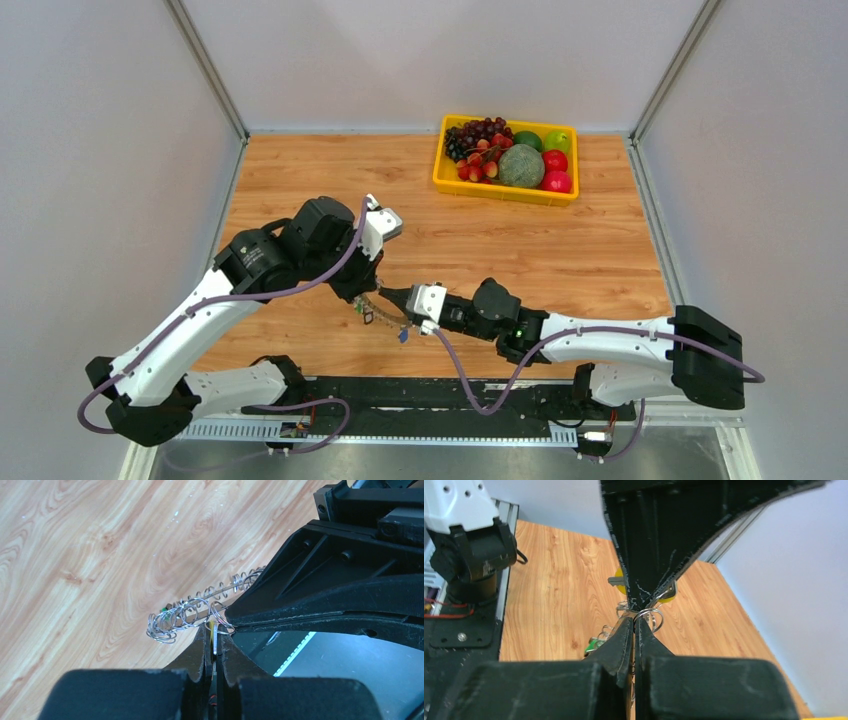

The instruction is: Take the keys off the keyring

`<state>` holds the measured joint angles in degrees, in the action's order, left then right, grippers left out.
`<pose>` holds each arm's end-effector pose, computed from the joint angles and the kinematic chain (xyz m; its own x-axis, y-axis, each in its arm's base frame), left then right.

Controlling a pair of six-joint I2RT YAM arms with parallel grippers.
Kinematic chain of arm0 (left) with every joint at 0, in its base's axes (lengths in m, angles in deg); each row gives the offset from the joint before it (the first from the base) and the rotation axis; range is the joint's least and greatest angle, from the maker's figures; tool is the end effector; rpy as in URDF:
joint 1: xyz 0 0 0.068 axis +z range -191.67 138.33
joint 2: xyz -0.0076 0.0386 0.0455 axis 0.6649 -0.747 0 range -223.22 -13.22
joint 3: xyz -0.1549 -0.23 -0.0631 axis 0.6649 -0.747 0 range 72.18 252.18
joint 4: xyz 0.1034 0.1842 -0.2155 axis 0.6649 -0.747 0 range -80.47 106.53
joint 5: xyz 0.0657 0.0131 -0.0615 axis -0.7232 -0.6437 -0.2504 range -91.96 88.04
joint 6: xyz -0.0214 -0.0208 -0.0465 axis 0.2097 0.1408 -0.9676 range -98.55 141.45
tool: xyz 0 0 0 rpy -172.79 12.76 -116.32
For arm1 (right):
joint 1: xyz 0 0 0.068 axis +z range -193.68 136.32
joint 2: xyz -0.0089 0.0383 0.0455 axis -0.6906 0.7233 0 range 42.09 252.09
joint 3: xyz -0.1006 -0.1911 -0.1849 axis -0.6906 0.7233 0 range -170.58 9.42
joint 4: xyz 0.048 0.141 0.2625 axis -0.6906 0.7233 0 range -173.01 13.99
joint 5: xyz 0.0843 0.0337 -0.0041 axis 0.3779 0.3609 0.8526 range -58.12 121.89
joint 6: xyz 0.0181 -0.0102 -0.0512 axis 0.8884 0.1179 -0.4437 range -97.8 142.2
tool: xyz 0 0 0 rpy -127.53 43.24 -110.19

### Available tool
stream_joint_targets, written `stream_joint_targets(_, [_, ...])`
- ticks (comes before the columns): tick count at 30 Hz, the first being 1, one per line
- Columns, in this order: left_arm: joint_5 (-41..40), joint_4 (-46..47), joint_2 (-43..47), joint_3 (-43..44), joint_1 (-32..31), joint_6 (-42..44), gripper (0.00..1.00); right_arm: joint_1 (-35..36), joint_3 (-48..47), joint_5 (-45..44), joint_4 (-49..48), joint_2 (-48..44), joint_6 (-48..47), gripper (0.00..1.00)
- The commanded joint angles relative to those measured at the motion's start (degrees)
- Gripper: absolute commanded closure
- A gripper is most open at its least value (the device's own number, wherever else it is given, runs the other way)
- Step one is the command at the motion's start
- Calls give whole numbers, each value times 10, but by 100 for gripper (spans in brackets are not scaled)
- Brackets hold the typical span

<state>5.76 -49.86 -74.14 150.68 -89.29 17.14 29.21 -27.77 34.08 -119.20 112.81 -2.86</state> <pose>0.1413 -0.1624 0.4150 -0.5654 0.5091 -0.6489 0.7512 0.6427 -0.1503 0.0908 0.2999 0.2702 0.4217 -0.0690 -0.9041 -0.8695 0.2519 -0.4248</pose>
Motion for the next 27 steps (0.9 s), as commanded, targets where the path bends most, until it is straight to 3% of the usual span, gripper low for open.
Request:
stream_joint_targets(1, [35, 14, -7, 22, -1, -16, 100, 27, 22, 34, 25, -23, -126, 100])
stream_joint_targets(8, [75, 17, -26, 23, -1, -10, 100, 71, 39, -18, 66, -36, -321, 100])
stream_joint_targets(12, [81, 16, -37, 27, -1, -7, 100, 86, 45, -95, 60, -27, -387, 99])
stream_joint_targets(15, [80, 18, -36, 28, -1, -3, 100, 81, 47, -109, 43, -38, -331, 75])
stream_joint_targets(17, [76, 23, -29, 27, -1, 2, 100, 75, 42, -87, 56, -53, -268, 66])
stream_joint_targets(20, [69, 25, -24, 27, -1, 6, 100, 67, 47, -65, 54, -79, -172, 64])
stream_joint_targets(27, [66, 21, -22, 27, -1, 13, 100, 48, 41, -16, 57, -113, 5, 72])
